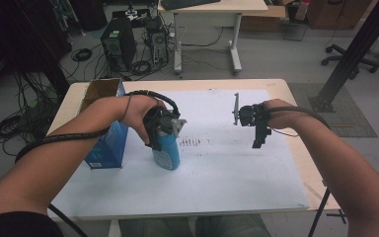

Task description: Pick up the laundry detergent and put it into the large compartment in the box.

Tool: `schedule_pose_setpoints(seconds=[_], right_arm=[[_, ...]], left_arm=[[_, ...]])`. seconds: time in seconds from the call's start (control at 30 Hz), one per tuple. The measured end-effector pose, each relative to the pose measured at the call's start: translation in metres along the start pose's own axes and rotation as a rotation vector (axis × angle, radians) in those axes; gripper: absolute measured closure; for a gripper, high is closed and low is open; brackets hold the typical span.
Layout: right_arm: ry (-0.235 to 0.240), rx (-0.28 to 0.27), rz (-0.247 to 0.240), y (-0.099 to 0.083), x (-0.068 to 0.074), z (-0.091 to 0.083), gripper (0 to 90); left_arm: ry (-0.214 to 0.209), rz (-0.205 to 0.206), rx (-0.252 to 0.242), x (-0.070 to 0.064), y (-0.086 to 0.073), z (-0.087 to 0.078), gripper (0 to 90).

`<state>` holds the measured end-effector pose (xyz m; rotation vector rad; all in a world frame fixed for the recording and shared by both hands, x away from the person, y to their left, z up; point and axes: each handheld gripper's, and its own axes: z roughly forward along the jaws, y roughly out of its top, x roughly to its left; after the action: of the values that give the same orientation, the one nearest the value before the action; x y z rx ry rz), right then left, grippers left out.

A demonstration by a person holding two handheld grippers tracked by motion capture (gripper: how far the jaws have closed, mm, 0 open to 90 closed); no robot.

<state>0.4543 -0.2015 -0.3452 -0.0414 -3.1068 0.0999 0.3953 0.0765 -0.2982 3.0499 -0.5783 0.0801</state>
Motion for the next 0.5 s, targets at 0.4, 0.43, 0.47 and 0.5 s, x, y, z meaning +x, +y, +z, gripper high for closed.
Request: schedule_pose_setpoints(seconds=[0.4,0.43,0.47,0.5], right_arm=[[0.001,-0.005,-0.007,0.002,-0.001,-0.001,5.7],[0.001,-0.005,-0.007,0.002,-0.001,-0.001,5.7],[-0.001,-0.004,-0.007,0.003,0.000,-0.001,5.7],[-0.001,-0.005,-0.008,0.003,0.000,-0.001,5.7]], left_arm=[[0.026,0.014,0.007,0.000,0.005,-0.011,38.5],[0.027,0.006,0.006,0.000,0.005,-0.012,38.5],[0.032,0.003,0.013,0.001,0.006,-0.016,38.5],[0.033,0.000,0.017,0.001,0.006,-0.018,38.5]])
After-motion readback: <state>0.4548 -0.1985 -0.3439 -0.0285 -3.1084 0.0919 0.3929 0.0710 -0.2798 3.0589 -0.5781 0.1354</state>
